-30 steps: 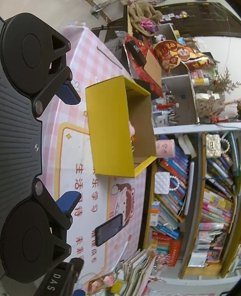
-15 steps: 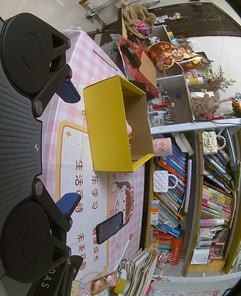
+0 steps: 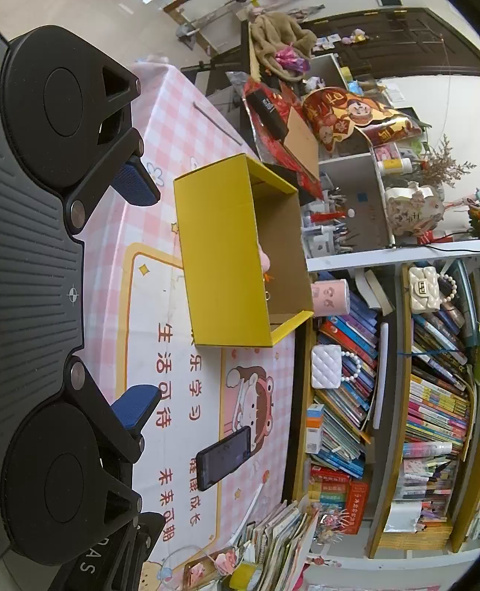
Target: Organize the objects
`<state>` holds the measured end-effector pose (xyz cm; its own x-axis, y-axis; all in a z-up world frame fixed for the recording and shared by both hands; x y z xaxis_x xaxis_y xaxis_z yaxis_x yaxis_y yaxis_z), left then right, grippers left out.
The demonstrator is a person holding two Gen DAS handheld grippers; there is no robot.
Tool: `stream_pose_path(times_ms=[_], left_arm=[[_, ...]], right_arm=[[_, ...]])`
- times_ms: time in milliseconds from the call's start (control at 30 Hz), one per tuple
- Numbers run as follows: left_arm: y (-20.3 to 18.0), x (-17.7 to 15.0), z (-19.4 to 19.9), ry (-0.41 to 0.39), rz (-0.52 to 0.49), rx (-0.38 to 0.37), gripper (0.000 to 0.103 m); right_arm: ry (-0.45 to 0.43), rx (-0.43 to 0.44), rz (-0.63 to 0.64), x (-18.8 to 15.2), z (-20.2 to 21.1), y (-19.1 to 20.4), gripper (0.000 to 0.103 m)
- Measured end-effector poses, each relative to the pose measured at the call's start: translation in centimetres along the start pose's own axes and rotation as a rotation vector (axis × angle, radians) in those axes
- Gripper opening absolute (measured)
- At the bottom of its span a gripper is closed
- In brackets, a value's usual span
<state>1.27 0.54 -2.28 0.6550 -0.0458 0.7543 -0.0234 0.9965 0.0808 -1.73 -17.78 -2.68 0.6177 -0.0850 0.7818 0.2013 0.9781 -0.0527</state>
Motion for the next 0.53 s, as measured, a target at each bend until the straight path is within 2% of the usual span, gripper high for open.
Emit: stream_pose_path(times_ms=[367, 533], left_arm=[[-0.28, -0.17, 0.08, 0.004, -0.002, 0.010, 0.103], [-0.34, -0.17, -0.10, 0.009, 0.004, 0.004, 0.103]], right_arm=[[0.007, -0.004, 0.001, -0.07, -0.28, -0.36, 0.090], [0.011, -0.003, -0.001, -0.09, -0.42, -0.50, 0.095]])
Point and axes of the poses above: each gripper's, at about its wrist camera, not at the fingertips, and z roughly against the way its jaws point, y to its left, x to its top, the point moved 6 cm from there along -z, roughly the way its jaws point, and after that the axes turned 7 degrees about y, right-handed, at the moved point
